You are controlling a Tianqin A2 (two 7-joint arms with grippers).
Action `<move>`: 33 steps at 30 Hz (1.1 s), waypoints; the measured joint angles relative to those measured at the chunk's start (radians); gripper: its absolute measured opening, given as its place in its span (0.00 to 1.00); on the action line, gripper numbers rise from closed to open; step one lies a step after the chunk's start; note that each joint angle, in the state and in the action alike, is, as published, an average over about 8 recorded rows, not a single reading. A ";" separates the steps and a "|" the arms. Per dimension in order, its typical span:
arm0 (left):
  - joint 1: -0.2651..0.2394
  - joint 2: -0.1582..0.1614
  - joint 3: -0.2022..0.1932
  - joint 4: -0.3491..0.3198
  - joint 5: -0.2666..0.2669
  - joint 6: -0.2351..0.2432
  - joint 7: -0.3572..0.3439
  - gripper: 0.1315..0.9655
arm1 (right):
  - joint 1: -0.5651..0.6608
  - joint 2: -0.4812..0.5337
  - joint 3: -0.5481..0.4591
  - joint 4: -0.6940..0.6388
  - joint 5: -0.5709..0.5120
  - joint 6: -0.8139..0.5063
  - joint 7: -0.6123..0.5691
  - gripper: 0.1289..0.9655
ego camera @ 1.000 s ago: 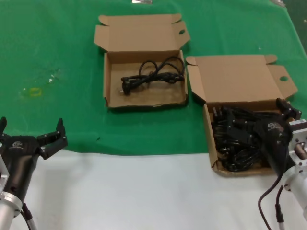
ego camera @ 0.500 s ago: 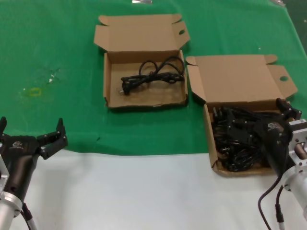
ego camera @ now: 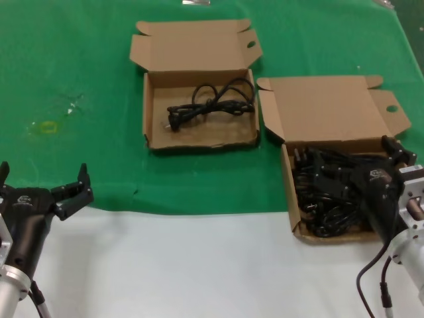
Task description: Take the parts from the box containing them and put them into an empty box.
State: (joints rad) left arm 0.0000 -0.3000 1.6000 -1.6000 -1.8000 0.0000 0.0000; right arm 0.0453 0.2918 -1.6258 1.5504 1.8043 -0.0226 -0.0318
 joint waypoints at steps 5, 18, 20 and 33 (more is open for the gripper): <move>0.000 0.000 0.000 0.000 0.000 0.000 0.000 1.00 | 0.000 0.000 0.000 0.000 0.000 0.000 0.000 1.00; 0.000 0.000 0.000 0.000 0.000 0.000 0.000 1.00 | 0.000 0.000 0.000 0.000 0.000 0.000 0.000 1.00; 0.000 0.000 0.000 0.000 0.000 0.000 0.000 1.00 | 0.000 0.000 0.000 0.000 0.000 0.000 0.000 1.00; 0.000 0.000 0.000 0.000 0.000 0.000 0.000 1.00 | 0.000 0.000 0.000 0.000 0.000 0.000 0.000 1.00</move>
State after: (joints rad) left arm 0.0000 -0.3000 1.6000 -1.6000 -1.8000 0.0000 0.0000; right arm 0.0453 0.2918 -1.6258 1.5504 1.8043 -0.0226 -0.0319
